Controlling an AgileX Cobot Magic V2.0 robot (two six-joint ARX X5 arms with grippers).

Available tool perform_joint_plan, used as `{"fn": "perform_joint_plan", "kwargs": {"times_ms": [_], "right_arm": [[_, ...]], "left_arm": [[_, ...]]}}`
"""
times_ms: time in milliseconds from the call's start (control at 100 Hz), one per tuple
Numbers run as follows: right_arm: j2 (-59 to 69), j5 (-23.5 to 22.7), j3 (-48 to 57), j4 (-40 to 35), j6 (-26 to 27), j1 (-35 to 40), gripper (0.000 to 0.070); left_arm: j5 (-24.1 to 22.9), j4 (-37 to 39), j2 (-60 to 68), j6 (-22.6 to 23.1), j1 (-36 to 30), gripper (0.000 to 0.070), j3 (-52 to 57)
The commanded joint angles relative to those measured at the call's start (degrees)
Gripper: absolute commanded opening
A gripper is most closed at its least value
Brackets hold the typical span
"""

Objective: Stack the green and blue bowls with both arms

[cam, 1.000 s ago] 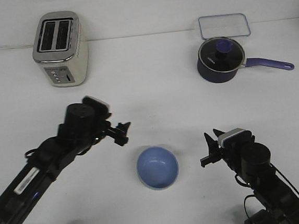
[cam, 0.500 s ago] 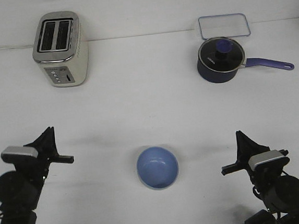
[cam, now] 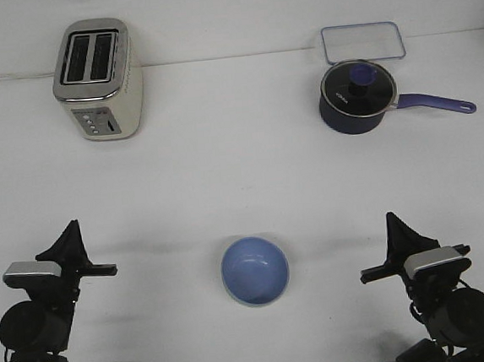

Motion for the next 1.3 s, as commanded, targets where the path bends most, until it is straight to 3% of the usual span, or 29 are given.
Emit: {"fn": "perform_joint_plan", "kwargs": {"times_ms": [0,540,690,860,1050,1290], "right_arm": [[0.00,0.22,0.15,0.57,-0.28,0.15,0.0000],[0.00,0.22,0.15,0.57,-0.28,0.15,0.0000],[0.00,0.24,0.15,0.57,-0.26,0.15,0.0000],[0.00,0.22,0.15,0.57,-0.26,0.15,0.0000],[0.00,0.22,0.15,0.57,-0.28,0.15,0.0000],[0.00,0.22,0.17,0.63,-0.26,0.15,0.0000]], "left_arm": [[-0.11,0.57,0.24,0.31,-0.02,0.0011,0.72],[-0.13,0.72,-0.07,0.31,-0.02,0.0011,-0.33],[1.18,2.23,-6.29,0.63,-0.02,0.0011,-7.87],[1.70,0.85,-16.15,-2.84,-0.02,0.0011,-16.11],[1.70,-4.13,-23.96,-3.67,0.00,0.0011,-19.61],[1.81,-2.21,-25.70,-5.29,0.02,0.0011,-21.86]]}}
